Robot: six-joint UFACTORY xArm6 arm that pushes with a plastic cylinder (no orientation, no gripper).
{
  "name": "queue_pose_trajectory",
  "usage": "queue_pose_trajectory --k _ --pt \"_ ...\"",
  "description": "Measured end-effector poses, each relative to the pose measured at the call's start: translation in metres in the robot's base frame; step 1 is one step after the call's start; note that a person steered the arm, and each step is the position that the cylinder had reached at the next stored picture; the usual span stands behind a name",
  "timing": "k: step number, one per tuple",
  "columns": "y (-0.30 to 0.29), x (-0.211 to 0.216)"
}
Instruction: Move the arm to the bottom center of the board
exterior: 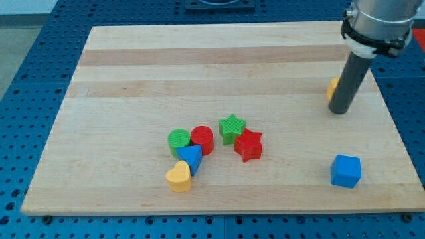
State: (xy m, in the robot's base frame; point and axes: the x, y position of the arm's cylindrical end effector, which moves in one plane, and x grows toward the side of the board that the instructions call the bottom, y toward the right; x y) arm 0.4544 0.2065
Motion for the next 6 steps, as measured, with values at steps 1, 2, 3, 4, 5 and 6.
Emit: queue_pose_trajectory --k 1,2,3,4,5,6 --pt "-0.007 0.035" --pt "-0.024 0.069" --pt "-0.052 0.092" --pt "-0.089 0.116" --pt "-0.139 0.141" --pt "-0.202 0.156"
